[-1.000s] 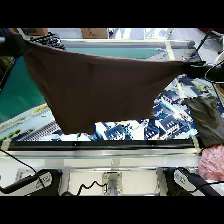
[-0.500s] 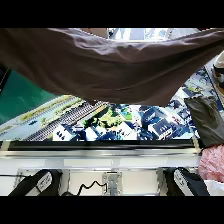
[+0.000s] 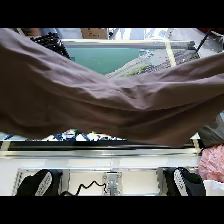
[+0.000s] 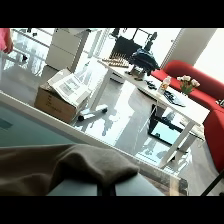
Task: Fold the shirts.
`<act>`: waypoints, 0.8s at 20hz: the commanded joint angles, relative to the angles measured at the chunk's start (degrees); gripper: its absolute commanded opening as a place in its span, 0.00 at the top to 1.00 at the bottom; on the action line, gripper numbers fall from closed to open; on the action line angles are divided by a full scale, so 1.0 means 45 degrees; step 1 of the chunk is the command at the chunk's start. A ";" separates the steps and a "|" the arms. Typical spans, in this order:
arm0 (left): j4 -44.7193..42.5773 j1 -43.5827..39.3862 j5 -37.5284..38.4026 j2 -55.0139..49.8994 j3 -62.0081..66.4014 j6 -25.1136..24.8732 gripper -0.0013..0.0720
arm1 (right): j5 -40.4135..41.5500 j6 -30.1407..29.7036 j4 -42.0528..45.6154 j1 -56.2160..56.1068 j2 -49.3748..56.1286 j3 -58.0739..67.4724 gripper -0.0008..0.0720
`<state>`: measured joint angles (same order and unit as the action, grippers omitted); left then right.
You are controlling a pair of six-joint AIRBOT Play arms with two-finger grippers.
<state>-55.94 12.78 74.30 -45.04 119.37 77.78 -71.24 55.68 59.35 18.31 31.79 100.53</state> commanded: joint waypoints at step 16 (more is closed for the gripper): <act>-0.1049 -0.0010 0.0495 -0.6455 -0.6586 -0.0359 0.98 | 0.0107 -0.0209 -0.1598 -0.0325 0.8830 -0.4551 0.97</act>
<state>-63.22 12.78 78.46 -65.10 94.56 77.97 -73.54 55.68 52.77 17.76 63.68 84.16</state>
